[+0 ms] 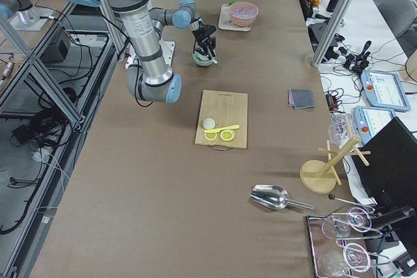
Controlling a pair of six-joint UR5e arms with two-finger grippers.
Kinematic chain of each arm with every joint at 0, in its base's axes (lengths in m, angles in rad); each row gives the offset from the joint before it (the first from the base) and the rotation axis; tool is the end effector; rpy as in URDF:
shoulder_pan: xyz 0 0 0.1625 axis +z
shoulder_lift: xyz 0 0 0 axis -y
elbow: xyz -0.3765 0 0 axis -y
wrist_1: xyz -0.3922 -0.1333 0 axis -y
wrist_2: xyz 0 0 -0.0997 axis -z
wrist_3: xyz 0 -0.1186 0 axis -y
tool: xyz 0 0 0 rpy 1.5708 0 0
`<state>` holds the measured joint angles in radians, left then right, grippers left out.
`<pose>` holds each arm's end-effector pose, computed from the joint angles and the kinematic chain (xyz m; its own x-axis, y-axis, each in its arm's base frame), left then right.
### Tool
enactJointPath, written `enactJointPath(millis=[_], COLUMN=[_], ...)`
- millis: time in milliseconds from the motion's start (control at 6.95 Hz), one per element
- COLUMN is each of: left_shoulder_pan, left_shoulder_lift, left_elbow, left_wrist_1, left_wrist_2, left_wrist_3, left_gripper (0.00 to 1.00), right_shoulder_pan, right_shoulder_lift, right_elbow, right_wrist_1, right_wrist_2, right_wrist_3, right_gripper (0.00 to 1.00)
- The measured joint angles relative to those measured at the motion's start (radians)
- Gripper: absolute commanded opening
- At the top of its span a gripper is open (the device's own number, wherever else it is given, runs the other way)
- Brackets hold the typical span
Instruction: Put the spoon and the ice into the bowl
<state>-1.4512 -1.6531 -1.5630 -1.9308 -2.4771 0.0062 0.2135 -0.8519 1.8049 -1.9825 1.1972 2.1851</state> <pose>0.0252 -0.5442 0.5329 0.5720 0.4082 -0.7115 -0.1118 0.8981 0.4254 -0.5660 -0.3034 0.1694 0.4648 0.6499 0.6013 -0.7942 0.6063 -0.0414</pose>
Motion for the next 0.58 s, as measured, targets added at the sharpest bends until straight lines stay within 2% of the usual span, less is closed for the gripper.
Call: enactJointPath(millis=[288, 575], left_shoulder_pan=[0.0, -0.003], left_shoulder_lift=[0.0, 0.015], left_elbow=[-0.002, -0.01], left_wrist_1=[0.0, 0.0], left_wrist_2=[0.001, 0.02], left_wrist_3=[-0.001, -0.004], left_gripper=[0.99, 0.99], right_shoulder_pan=[0.008, 0.085], right_shoulder_lift=[-0.002, -0.009], right_elbow=[0.037, 0.11], right_wrist_1=[-0.027, -0.024], right_wrist_2=[-0.041, 0.016], right_wrist_3=[-0.116, -0.319], right_gripper=[1.0, 1.0])
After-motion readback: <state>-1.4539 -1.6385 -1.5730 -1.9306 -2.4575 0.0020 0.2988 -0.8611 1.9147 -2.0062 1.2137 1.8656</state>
